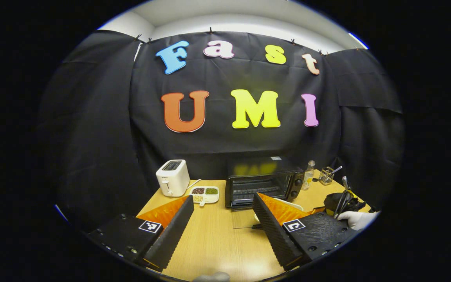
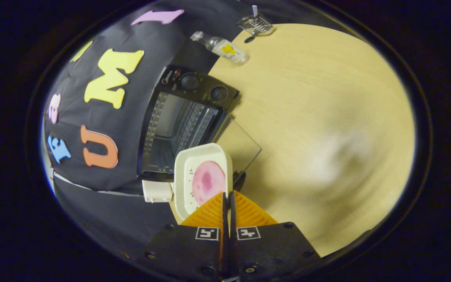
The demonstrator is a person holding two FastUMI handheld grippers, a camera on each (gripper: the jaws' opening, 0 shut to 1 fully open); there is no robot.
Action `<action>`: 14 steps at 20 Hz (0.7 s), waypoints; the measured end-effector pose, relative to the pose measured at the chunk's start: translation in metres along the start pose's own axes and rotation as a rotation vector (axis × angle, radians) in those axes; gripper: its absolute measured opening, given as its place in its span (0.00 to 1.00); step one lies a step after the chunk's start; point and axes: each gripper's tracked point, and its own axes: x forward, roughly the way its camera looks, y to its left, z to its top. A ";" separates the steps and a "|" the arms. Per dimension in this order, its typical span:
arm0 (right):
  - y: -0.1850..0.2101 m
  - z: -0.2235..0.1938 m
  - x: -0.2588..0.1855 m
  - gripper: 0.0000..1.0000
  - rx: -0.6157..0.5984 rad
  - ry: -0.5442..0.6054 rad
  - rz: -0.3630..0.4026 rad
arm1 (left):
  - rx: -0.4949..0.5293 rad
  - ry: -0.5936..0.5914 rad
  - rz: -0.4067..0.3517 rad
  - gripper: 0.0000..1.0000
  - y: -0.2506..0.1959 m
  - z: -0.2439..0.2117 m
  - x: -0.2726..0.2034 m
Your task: Open the electric oven with the left hand, put the food in, and close the electric oven.
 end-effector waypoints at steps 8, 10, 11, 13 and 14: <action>0.031 0.022 0.044 0.04 -0.005 0.016 0.015 | -0.036 0.023 0.096 0.97 0.021 -0.006 -0.005; 0.038 0.036 0.053 0.04 -0.012 0.004 0.014 | -0.042 0.025 0.122 0.97 0.024 -0.007 -0.006; 0.040 0.044 0.058 0.04 -0.012 -0.004 0.014 | -0.048 0.031 0.135 0.97 0.026 -0.008 -0.005; 0.047 0.057 0.071 0.04 -0.010 -0.010 0.026 | -0.058 0.039 0.161 0.96 0.029 -0.010 -0.004; 0.051 0.063 0.078 0.04 -0.013 -0.011 0.029 | -0.062 0.043 0.174 0.97 0.030 -0.010 -0.003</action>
